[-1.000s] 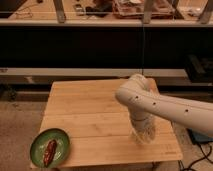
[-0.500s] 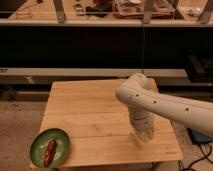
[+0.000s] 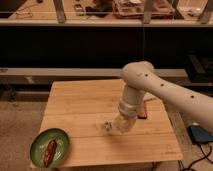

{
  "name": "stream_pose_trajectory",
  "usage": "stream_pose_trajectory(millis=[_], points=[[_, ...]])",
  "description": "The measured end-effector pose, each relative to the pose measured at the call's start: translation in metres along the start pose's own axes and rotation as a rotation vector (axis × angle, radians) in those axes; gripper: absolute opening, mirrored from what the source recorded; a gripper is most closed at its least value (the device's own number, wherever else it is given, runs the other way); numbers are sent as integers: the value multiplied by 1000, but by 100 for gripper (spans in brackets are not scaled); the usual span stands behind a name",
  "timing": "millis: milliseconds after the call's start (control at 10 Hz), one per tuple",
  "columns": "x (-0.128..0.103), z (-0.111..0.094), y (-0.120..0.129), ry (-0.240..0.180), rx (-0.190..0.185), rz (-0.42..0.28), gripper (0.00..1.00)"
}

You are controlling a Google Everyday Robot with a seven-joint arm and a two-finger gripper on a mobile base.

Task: Stand the bottle upright

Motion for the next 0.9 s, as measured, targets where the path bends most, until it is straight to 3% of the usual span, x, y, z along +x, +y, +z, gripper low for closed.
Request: stream_pose_trajectory(millis=[200, 500, 700, 900], points=[[-1, -5, -6, -38, 132, 48, 22], [-3, -9, -11, -79, 272, 141, 22], [0, -11, -14, -71, 351, 219, 22], [-1, -6, -14, -57, 390, 283, 22]])
